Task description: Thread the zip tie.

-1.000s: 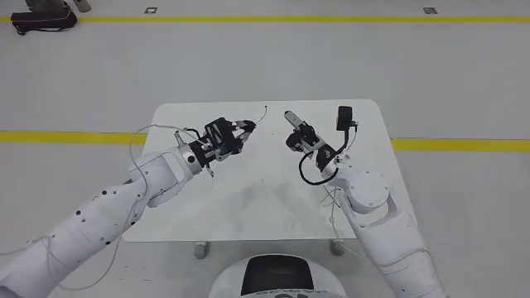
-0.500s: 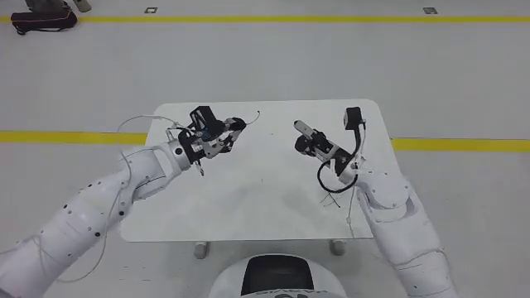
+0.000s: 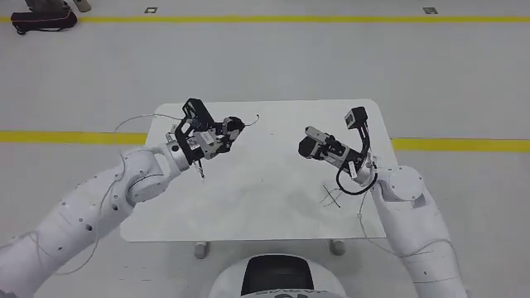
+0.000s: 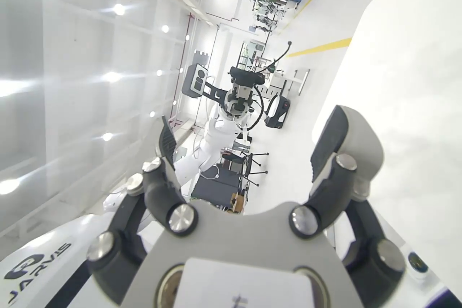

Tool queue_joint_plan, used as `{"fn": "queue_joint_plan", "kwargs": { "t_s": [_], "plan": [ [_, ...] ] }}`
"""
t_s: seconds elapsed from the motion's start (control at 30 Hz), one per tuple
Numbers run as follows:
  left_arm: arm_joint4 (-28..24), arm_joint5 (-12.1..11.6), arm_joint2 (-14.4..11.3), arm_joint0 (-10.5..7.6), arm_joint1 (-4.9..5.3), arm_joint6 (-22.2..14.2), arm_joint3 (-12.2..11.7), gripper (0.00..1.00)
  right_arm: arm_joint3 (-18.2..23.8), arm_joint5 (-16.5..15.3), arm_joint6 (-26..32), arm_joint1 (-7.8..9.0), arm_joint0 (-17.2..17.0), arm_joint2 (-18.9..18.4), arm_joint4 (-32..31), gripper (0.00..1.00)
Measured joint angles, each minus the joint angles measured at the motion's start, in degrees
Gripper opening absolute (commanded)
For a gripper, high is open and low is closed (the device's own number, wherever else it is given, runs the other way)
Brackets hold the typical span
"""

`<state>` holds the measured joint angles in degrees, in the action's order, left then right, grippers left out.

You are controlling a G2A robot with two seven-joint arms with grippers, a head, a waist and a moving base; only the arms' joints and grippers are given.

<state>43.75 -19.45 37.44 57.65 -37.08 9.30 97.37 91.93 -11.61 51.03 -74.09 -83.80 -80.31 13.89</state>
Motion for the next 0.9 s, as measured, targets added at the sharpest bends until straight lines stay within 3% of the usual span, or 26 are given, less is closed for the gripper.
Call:
{"fn": "queue_joint_plan", "kwargs": {
  "t_s": [0.1, 0.37, 0.57, 0.7, 0.9],
  "plan": [
    [-4.49, 0.26, 0.1, 0.59, -0.27, -2.79, -0.29, 0.0, -0.8, -1.7, 2.44, 0.22, 0.2, 0.25, 0.82, 1.0],
    [-27.78, -0.03, -1.63, -0.76, -0.43, -13.53, 2.21, 0.0, -6.46, -5.64, 15.83, 1.67, 3.06, -2.39, 6.14, 1.0],
    [-39.12, -0.03, -1.94, -0.79, -0.71, -15.82, 1.52, 0.0, -10.02, -7.29, 21.49, 2.39, 4.63, -2.93, 9.44, 1.0],
    [-41.49, -0.03, -1.72, -0.73, -0.87, -18.57, 0.52, 0.0, -10.46, -7.91, 23.29, 2.55, 4.95, -2.83, 10.31, 1.0],
    [-36.99, -0.03, -1.55, -1.39, -0.89, -19.06, 0.4, 0.0, -10.43, -7.87, 23.17, 2.54, 4.93, -2.83, 10.27, 1.0]
  ]
}}
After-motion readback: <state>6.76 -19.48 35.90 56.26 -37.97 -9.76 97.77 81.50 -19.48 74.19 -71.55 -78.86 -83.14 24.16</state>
